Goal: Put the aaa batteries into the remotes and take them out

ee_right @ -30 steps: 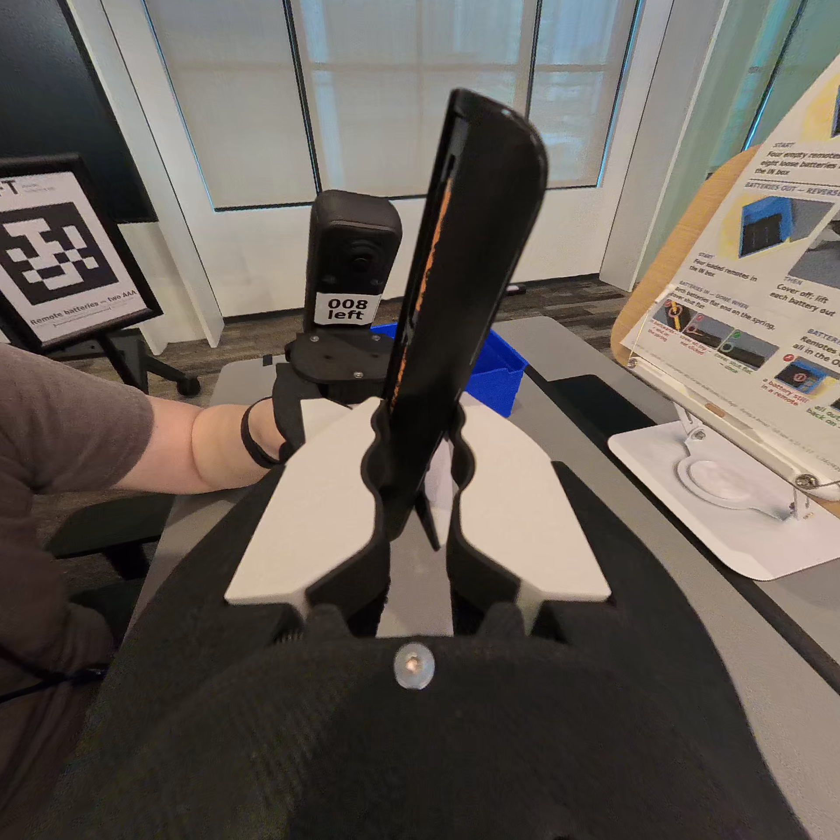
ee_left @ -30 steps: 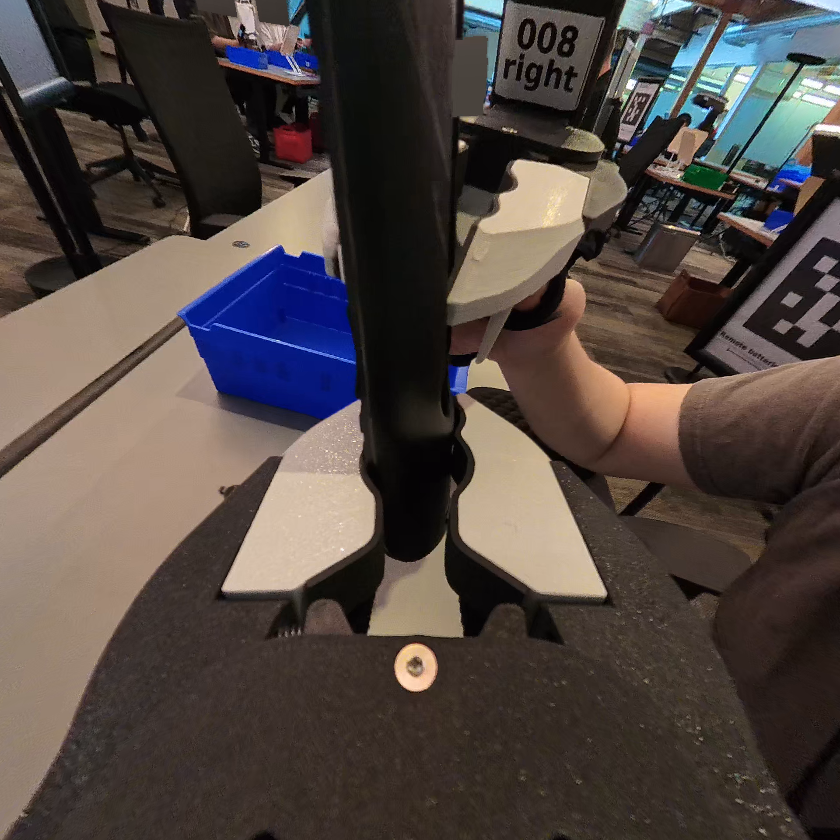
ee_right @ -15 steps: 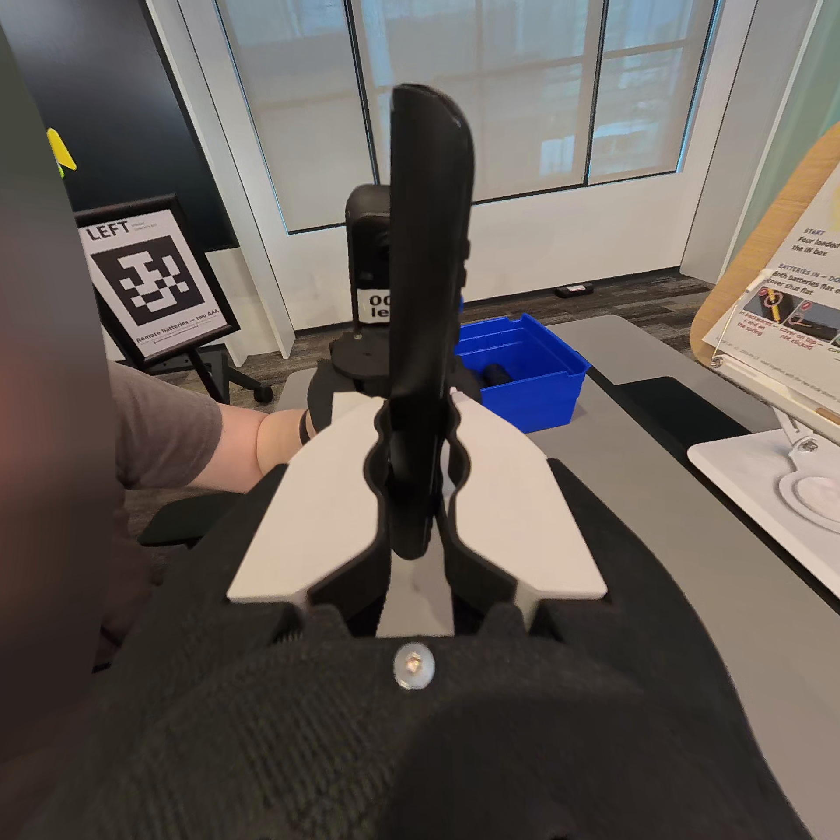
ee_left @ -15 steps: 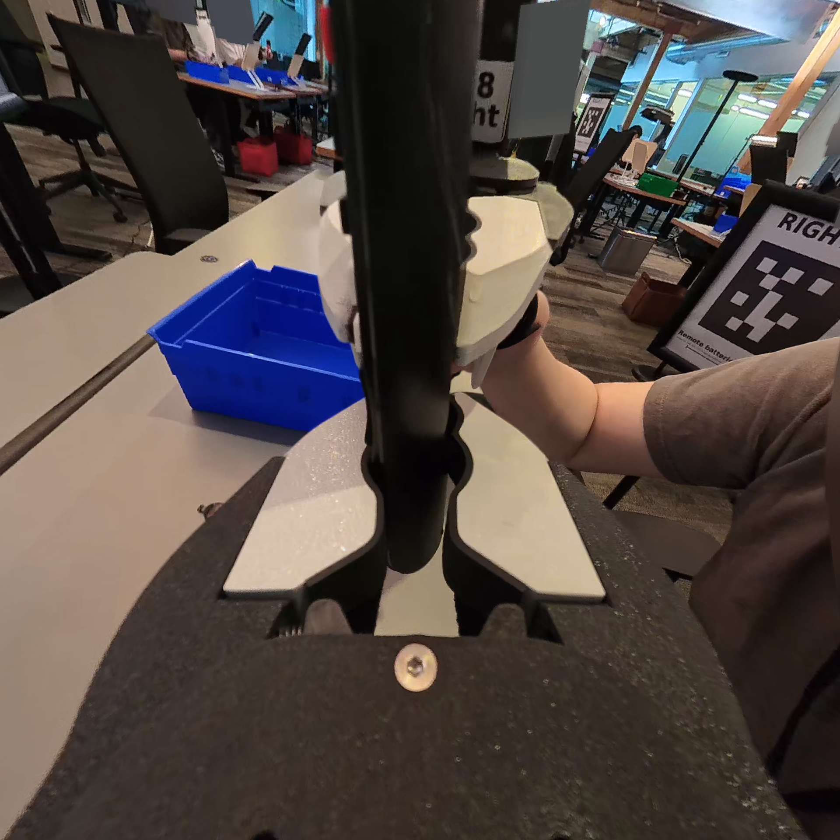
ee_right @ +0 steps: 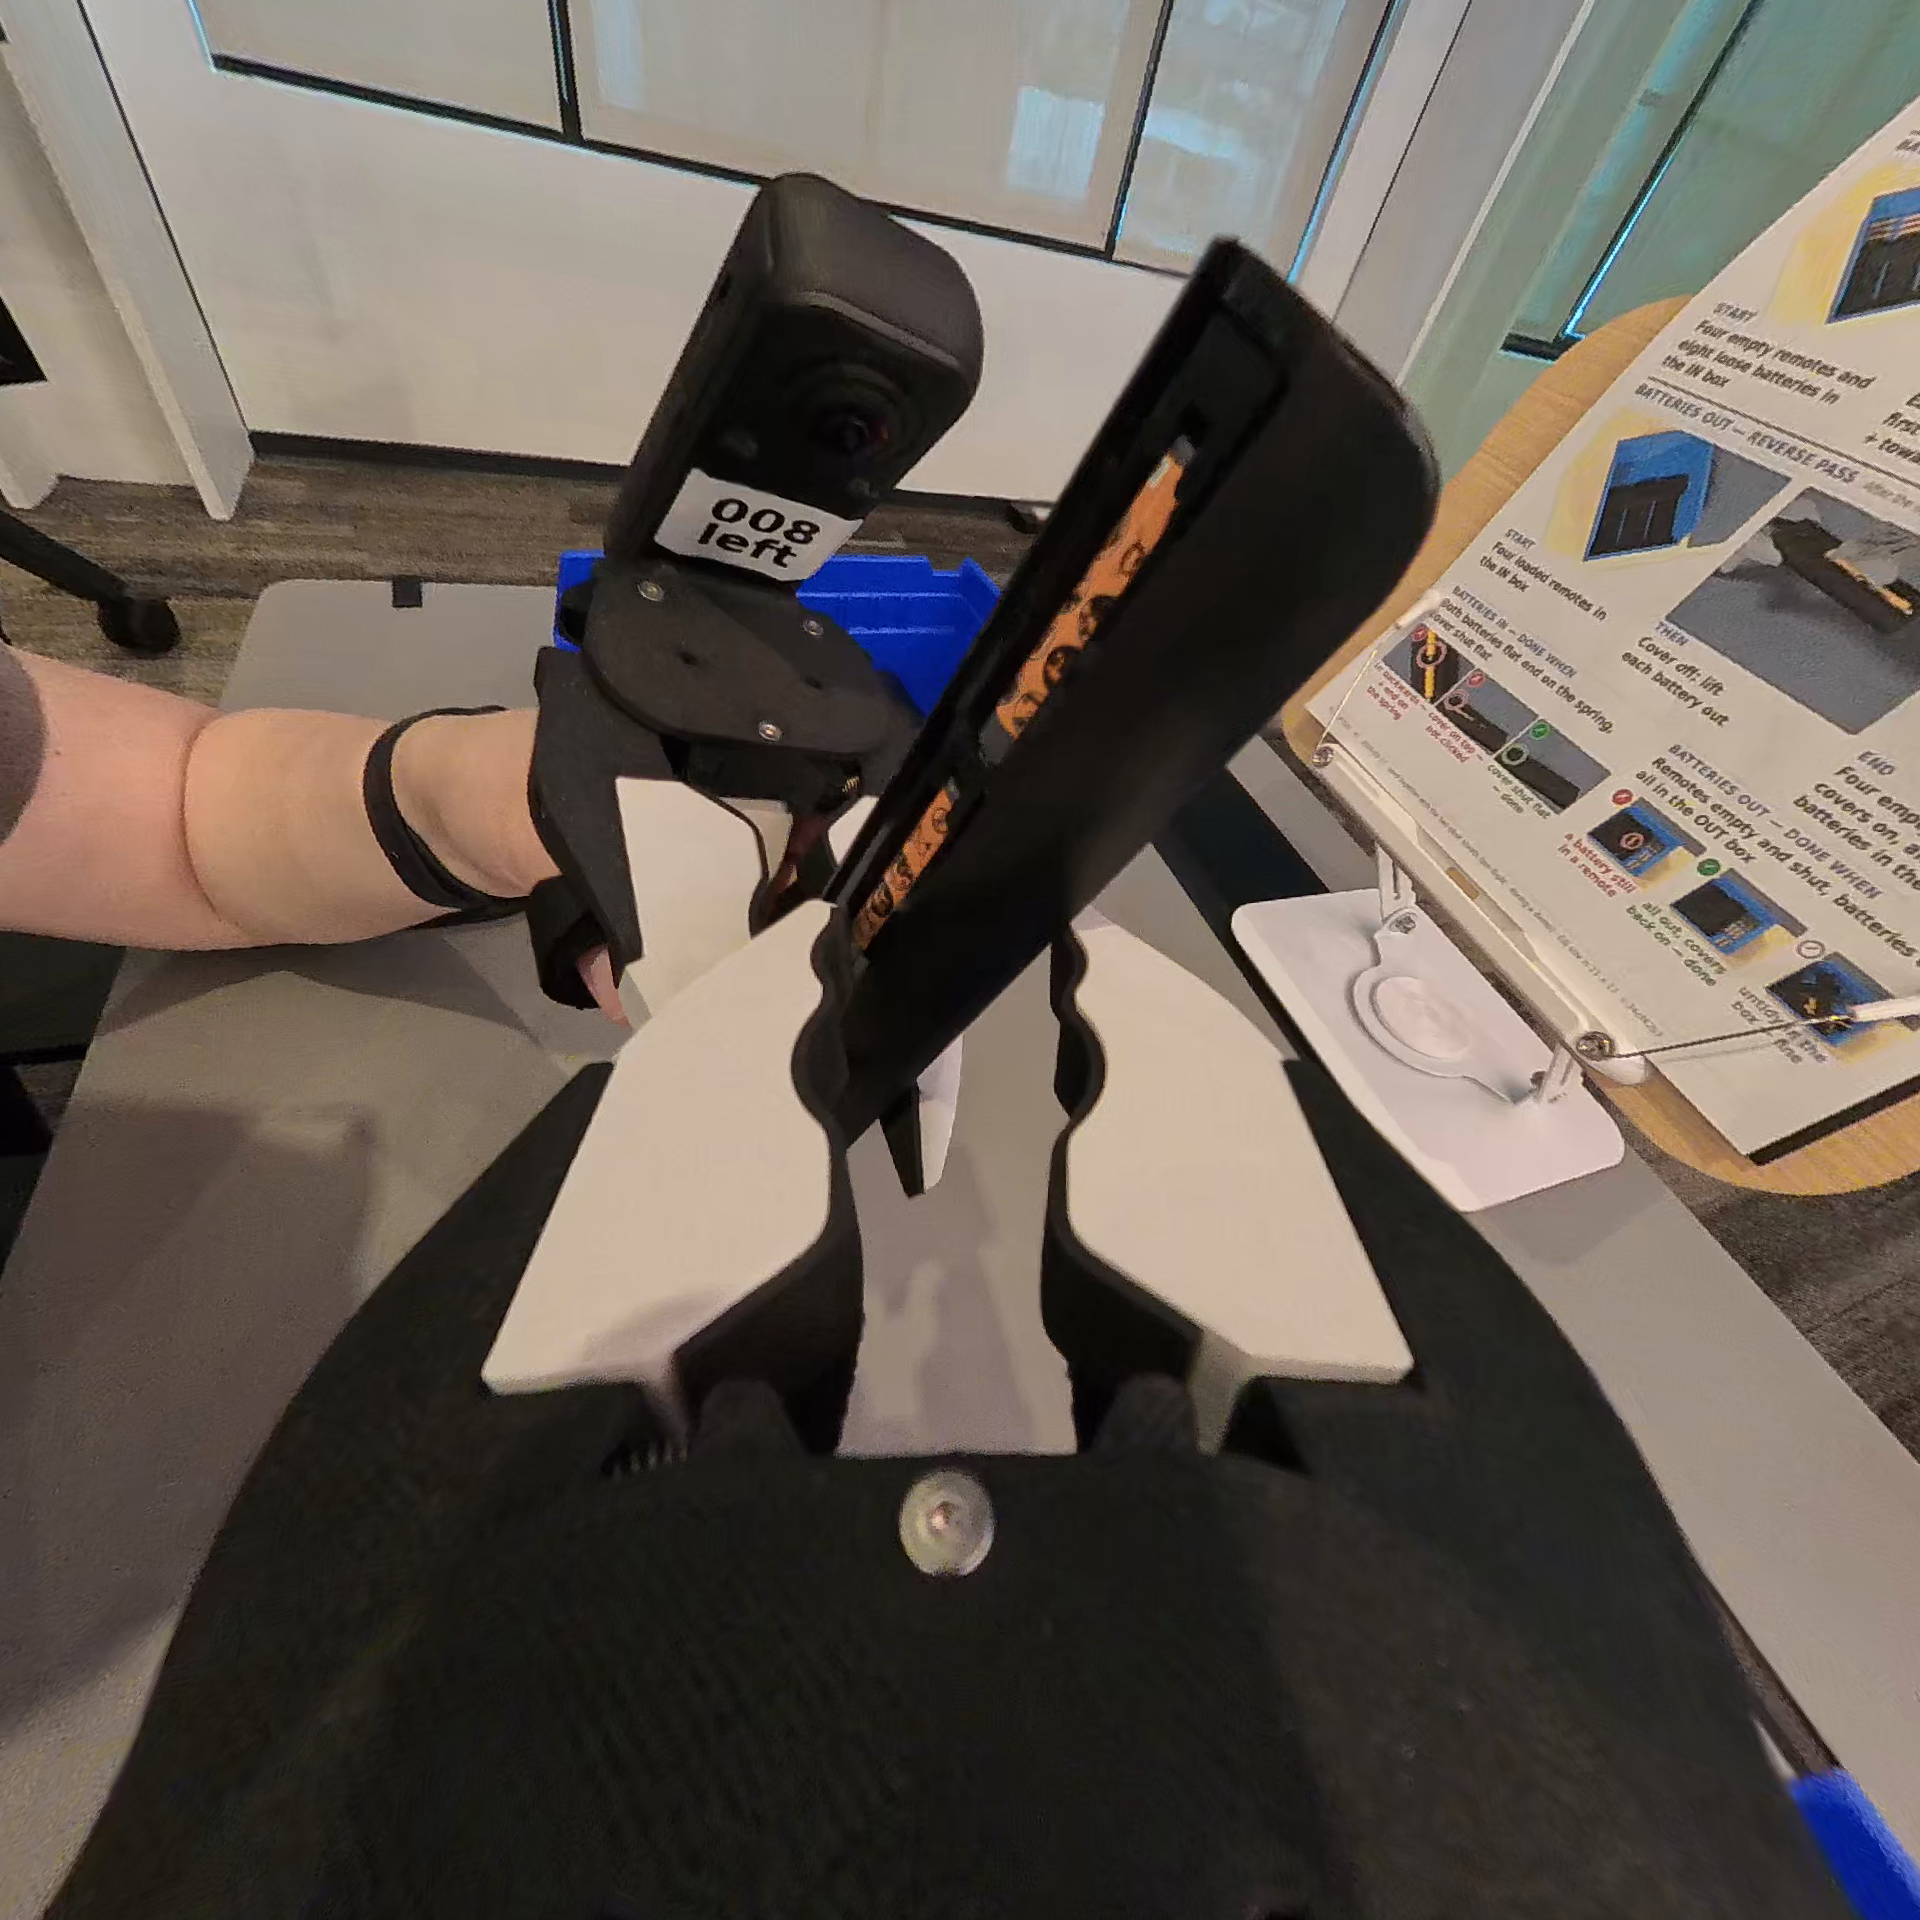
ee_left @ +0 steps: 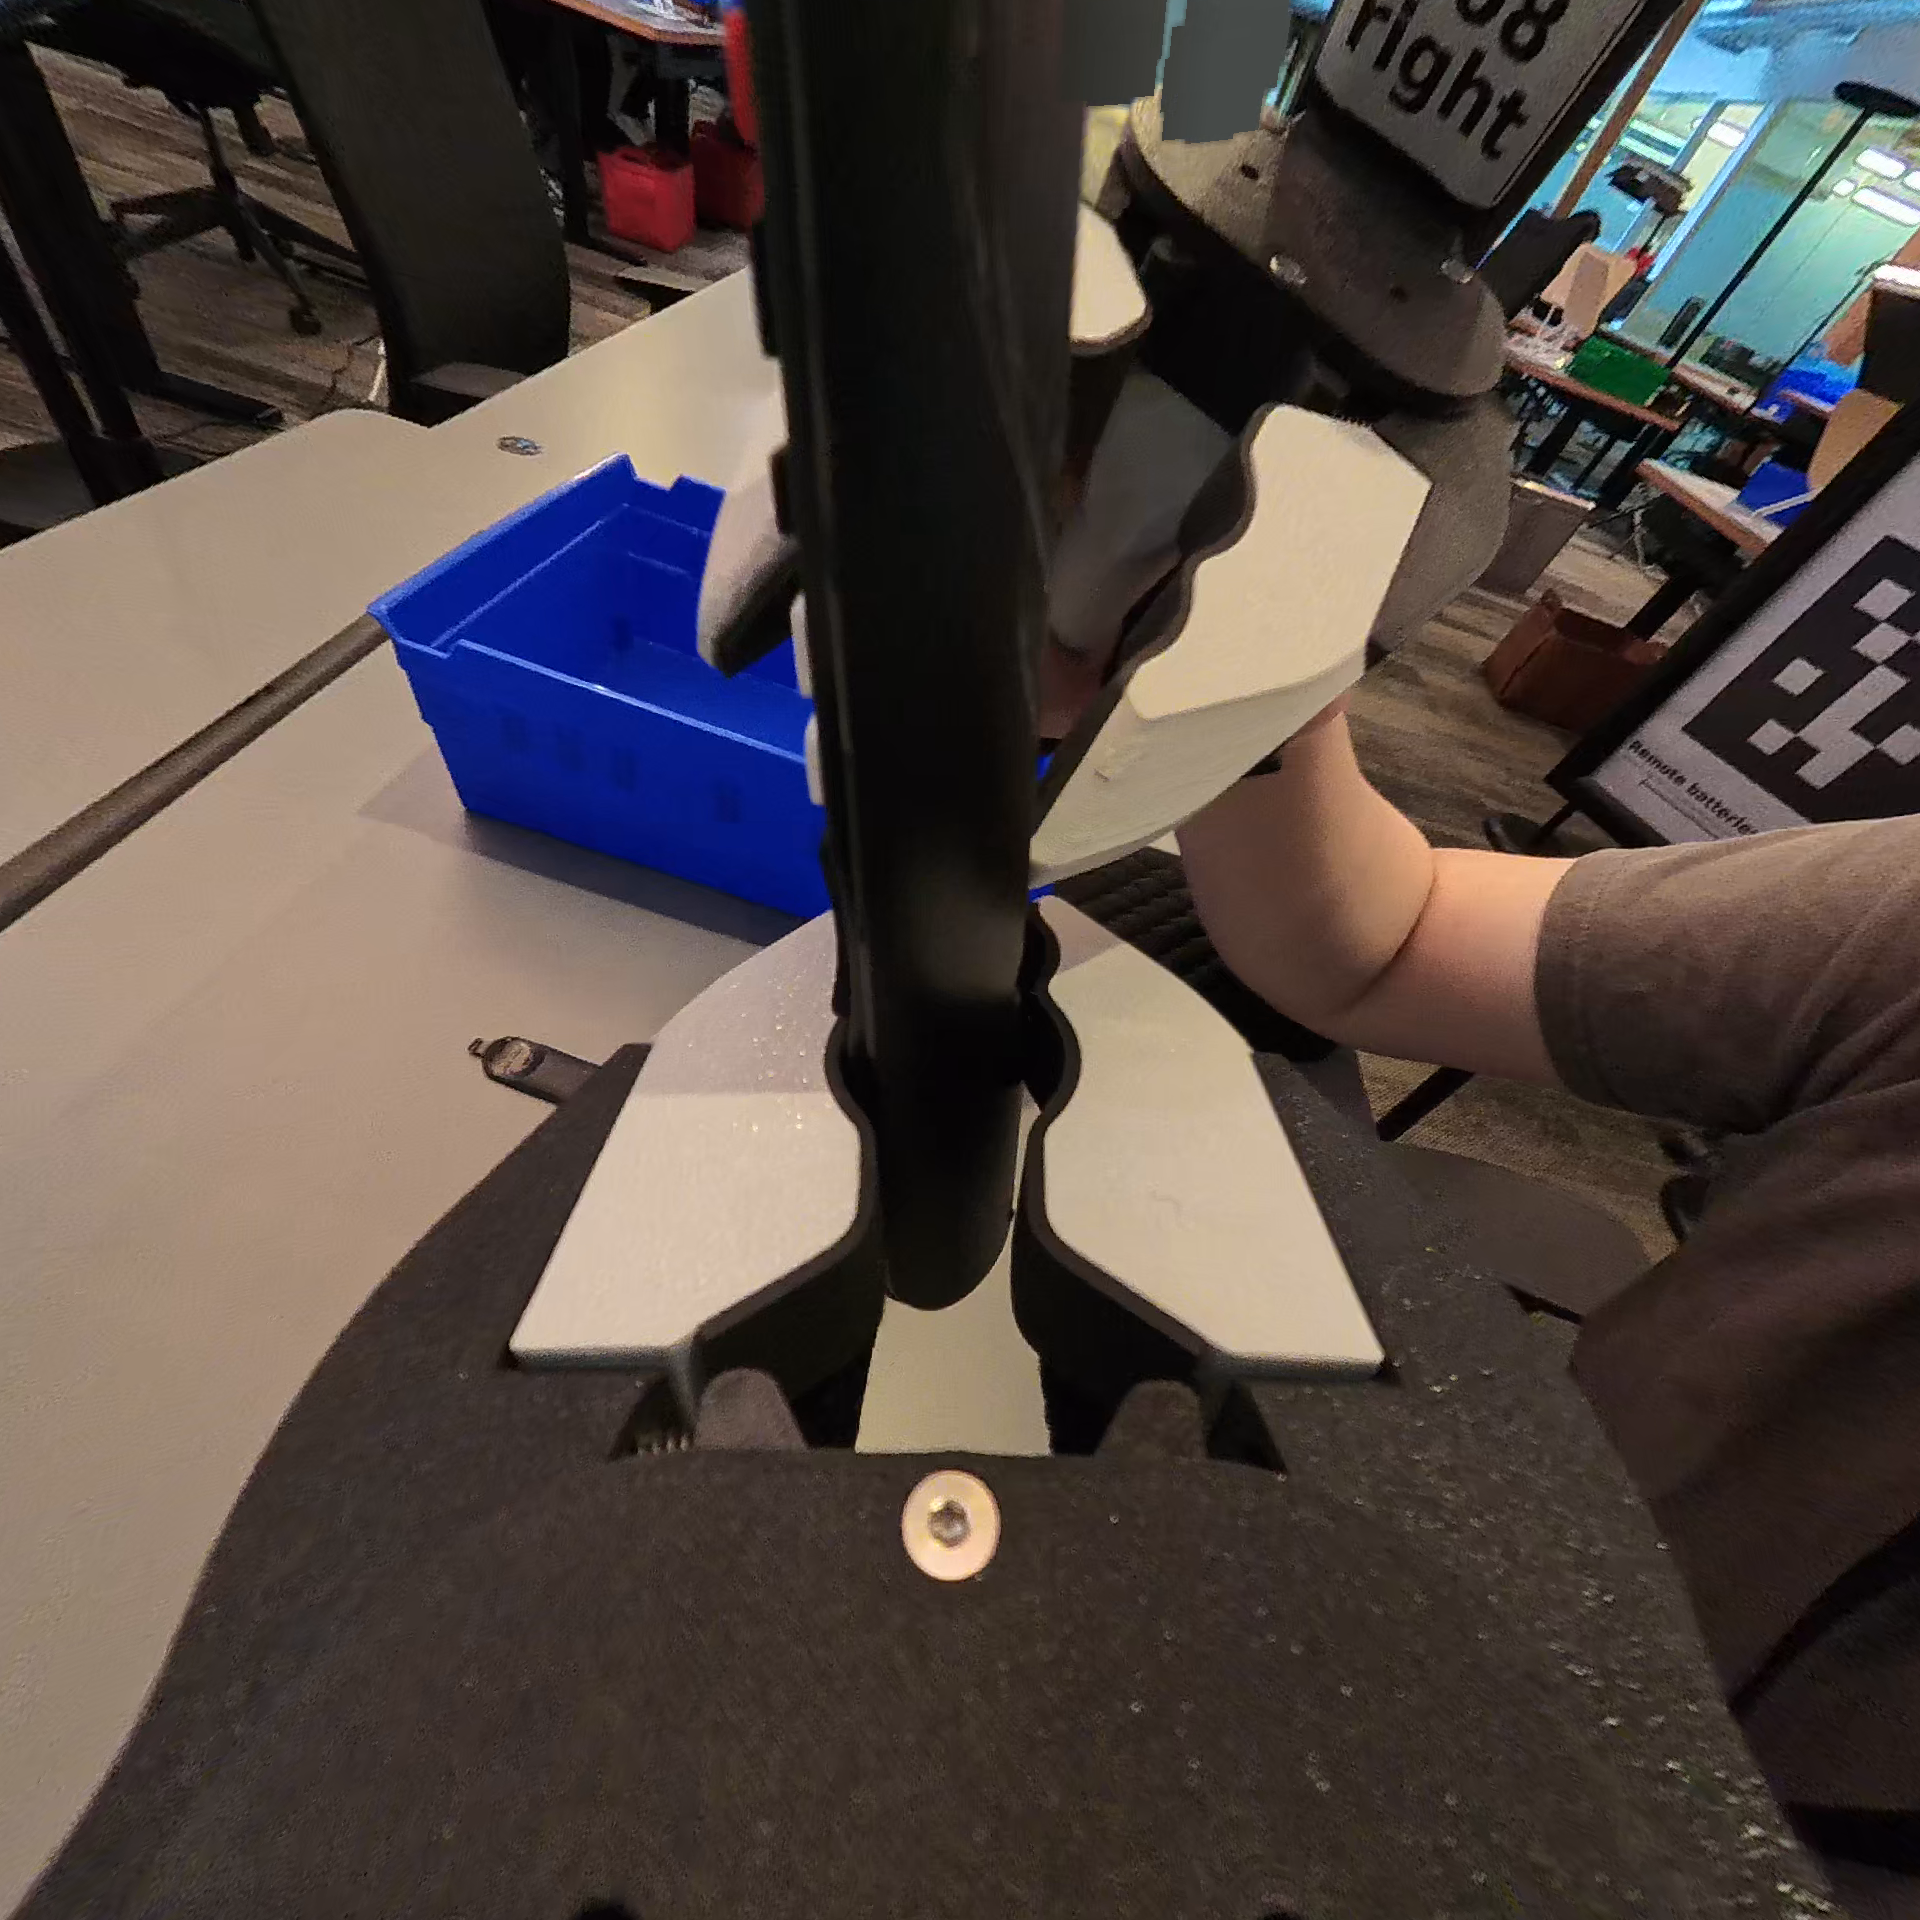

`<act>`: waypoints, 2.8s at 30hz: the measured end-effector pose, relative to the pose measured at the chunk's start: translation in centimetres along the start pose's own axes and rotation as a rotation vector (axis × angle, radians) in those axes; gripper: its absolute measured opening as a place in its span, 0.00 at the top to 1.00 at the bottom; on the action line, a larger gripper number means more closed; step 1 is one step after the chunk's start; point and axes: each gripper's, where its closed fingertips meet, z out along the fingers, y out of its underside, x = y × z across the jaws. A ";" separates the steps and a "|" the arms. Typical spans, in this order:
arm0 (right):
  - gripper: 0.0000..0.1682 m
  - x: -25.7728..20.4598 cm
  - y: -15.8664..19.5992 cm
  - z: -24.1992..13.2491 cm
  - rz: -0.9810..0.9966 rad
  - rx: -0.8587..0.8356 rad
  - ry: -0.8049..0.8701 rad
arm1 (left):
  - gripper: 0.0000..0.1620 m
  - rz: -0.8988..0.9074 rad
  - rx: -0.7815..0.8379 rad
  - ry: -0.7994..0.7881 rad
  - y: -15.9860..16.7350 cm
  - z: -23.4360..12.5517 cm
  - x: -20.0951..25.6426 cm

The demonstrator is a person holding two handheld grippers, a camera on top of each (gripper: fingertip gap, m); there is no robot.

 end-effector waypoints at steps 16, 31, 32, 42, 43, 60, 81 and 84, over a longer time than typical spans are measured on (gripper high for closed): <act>0.79 0.5 -0.1 0.7 0.029 0.045 -0.002 | 0.85 0.002 -0.007 -0.048 0.1 -0.2 -0.9; 0.79 0.7 -0.2 0.9 0.024 0.086 0.011 | 0.85 -0.003 -0.001 -0.059 0.1 -0.3 -1.3; 0.79 0.7 -0.2 0.9 0.023 0.091 0.012 | 0.85 -0.002 0.000 -0.059 0.0 -0.3 -1.3; 0.79 0.5 -0.5 0.8 0.008 0.129 0.021 | 0.85 0.014 0.000 -0.069 0.0 -0.4 -1.3; 0.79 0.5 -0.6 0.8 0.003 0.132 0.023 | 0.85 0.011 0.000 -0.062 0.0 -0.5 -1.2; 0.79 0.0 -1.5 0.5 -0.092 0.233 0.042 | 0.85 0.145 -0.026 -0.139 -0.4 -1.1 -1.5; 0.64 -0.1 -2.8 -0.7 -0.594 0.188 0.397 | 0.85 0.277 -0.099 -0.359 -0.8 -2.3 -2.2; 0.62 -0.2 -3.3 -1.0 -0.647 0.190 0.448 | 0.85 0.319 -0.102 -0.412 -1.1 -2.6 -2.3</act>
